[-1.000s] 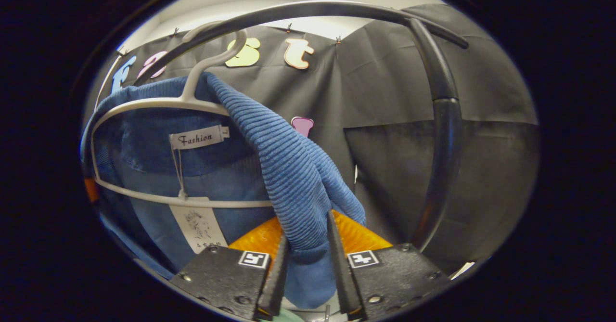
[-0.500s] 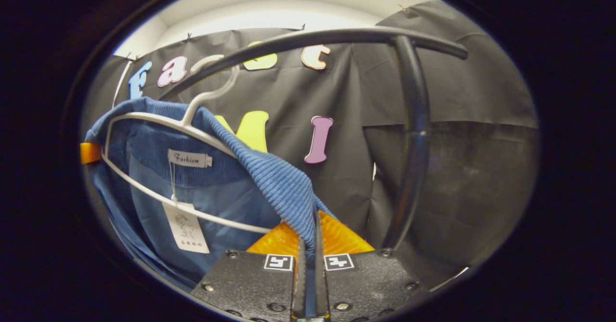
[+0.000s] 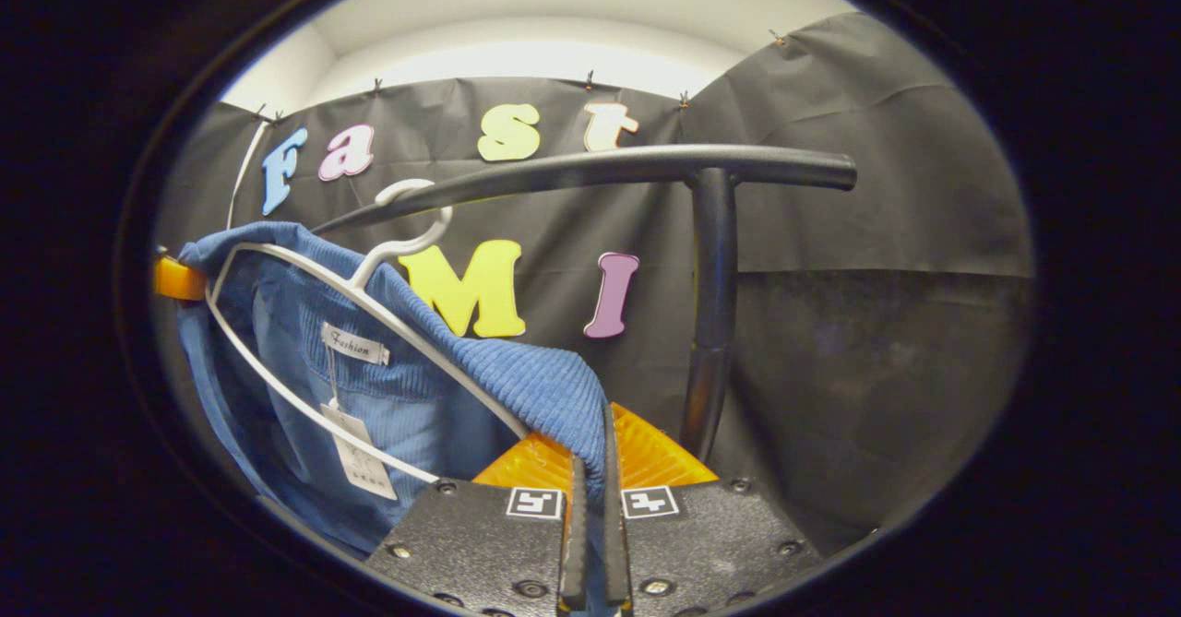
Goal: Grasp the clothes on the hanger with both hands and then place them into the laundry hamper below.
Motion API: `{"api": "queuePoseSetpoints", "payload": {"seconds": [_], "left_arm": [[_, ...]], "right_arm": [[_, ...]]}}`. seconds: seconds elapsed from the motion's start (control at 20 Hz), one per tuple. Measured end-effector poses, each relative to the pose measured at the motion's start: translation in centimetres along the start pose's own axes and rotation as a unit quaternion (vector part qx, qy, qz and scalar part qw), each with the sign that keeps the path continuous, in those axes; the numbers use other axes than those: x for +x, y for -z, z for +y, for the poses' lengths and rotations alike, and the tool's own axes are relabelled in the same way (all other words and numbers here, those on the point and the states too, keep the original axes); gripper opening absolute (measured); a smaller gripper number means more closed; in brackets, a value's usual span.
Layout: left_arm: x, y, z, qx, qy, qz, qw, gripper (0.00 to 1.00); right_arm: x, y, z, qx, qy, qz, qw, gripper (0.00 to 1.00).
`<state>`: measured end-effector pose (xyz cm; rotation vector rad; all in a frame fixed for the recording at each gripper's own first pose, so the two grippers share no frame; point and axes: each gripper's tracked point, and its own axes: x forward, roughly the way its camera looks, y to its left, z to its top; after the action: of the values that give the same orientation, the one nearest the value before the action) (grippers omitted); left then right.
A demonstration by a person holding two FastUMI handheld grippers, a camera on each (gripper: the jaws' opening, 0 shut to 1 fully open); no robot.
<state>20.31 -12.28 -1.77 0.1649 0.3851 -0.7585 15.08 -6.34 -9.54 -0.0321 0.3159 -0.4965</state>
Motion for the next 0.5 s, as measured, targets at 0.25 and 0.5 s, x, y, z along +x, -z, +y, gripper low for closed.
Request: {"api": "queuePoseSetpoints", "payload": {"seconds": [0.25, 0.5], "left_arm": [[-0.7, -0.2, 0.0, 0.073, 0.016, 0.031, 0.997, 0.06], [-1.4, -1.6, -1.1, 0.056, 0.064, 0.019, 0.996, 0.07]], "right_arm": [[-0.5, -0.7, -0.3, -0.006, -0.001, -0.007, 1.000, 0.11], [-0.3, -1.0, -0.6, -0.024, -0.001, -0.012, 1.000, 0.10]]}}
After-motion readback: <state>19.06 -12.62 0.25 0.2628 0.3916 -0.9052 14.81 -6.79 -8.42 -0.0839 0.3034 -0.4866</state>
